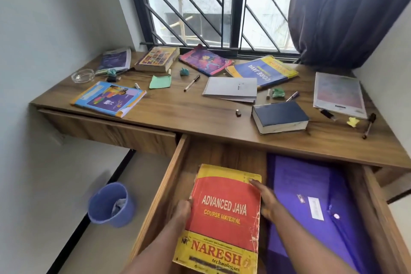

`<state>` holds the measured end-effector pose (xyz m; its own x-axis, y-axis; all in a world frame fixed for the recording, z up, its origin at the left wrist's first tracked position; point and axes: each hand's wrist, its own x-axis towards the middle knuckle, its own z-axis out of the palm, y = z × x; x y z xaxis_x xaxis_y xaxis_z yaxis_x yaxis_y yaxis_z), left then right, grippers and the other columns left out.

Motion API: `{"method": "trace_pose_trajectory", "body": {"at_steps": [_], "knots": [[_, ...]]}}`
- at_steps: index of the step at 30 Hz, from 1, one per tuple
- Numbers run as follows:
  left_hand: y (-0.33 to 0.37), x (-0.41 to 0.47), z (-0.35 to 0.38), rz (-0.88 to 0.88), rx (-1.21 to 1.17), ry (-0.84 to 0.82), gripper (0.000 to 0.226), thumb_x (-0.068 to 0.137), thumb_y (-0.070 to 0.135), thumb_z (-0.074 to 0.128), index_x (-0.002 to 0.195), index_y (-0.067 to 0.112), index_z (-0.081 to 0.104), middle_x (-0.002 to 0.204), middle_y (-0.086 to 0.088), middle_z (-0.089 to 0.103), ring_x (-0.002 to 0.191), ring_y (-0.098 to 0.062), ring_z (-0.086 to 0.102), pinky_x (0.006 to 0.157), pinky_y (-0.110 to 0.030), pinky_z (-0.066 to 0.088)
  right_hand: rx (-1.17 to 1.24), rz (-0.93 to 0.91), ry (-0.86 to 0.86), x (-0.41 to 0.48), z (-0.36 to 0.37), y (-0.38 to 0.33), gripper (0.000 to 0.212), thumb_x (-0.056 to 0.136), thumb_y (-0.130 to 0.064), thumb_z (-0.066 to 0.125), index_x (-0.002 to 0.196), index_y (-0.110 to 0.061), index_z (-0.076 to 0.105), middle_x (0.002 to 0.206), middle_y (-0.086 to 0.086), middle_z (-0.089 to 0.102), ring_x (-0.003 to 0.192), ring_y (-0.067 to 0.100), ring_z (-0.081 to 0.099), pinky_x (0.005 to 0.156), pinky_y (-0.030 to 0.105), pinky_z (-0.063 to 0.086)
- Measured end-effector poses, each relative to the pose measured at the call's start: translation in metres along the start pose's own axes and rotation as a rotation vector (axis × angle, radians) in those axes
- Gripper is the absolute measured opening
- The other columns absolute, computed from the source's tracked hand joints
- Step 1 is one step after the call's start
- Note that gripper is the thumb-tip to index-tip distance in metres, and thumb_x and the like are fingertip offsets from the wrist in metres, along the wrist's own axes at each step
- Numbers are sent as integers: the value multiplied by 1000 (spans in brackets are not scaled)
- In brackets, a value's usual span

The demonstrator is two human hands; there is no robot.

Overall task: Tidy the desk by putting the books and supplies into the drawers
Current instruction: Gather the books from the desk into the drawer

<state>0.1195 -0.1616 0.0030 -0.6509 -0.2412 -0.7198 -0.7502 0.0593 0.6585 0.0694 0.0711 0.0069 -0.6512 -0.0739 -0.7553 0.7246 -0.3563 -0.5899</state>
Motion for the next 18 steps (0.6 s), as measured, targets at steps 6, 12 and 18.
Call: {"method": "trace_pose_trajectory", "body": {"at_steps": [6, 12, 18], "knots": [[31, 10, 4, 102, -3, 37, 45, 105, 21, 29, 73, 11, 58, 71, -7, 62, 62, -19, 60, 61, -27, 51, 43, -187, 46, 14, 20, -27, 67, 80, 18, 50, 137, -14, 34, 87, 15, 58, 65, 29, 63, 71, 53, 54], [56, 33, 2, 168, 300, 207, 39, 103, 25, 32, 133, 4, 46, 124, -14, 57, 111, -28, 57, 93, -36, 48, -61, -226, 17, 44, 31, -49, 56, 78, 23, 41, 130, 3, 42, 93, 21, 60, 78, 36, 61, 57, 45, 59], [54, 18, 13, 379, 719, 111, 68, 100, 24, 42, 153, 18, 0, 159, -4, -13, 147, -31, -11, 117, -51, 14, -584, -470, 149, 49, 33, -35, 45, 81, 5, 62, 123, -6, 52, 109, 14, 65, 97, 30, 65, 79, 32, 51]]}}
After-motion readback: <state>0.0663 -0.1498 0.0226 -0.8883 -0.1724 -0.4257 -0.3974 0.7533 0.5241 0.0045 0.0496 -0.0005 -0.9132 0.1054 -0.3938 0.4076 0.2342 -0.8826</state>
